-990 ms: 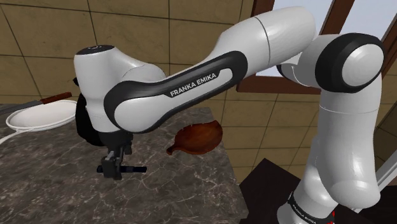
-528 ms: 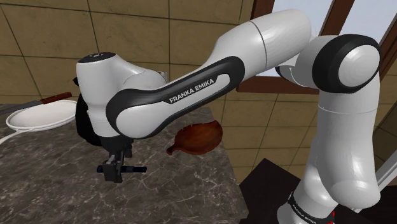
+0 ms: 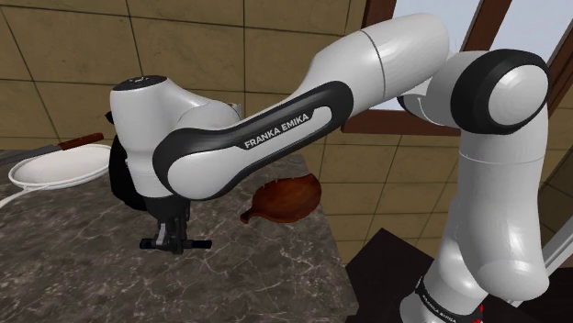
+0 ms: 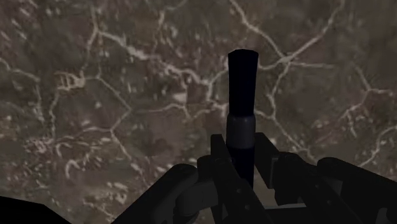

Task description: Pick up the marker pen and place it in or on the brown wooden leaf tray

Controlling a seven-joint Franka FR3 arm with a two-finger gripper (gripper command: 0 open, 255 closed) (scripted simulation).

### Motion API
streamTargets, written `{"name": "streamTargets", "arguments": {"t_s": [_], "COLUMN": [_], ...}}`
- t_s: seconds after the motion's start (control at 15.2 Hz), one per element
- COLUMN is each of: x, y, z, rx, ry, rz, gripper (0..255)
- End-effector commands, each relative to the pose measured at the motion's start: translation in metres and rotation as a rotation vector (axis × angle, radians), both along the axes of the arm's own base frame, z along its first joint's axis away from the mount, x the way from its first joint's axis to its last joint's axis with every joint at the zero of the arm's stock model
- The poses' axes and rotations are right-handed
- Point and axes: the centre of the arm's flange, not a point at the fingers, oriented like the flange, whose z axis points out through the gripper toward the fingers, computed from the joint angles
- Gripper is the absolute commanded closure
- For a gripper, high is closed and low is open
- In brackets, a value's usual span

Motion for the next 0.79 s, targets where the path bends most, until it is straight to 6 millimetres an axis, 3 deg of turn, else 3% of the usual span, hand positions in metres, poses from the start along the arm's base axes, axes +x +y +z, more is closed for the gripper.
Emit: {"name": "streamTargets", "arguments": {"t_s": [0.0,0.2,0.73], "x": [0.000,0.000,0.000], "y": [0.000,0.000,0.000], "z": [0.000,0.000,0.042], "rx": [0.000,0.000,0.000], "ry": [0.000,0.000,0.000], "rz": [0.000,0.000,0.000], "gripper": [255,255,255]}}
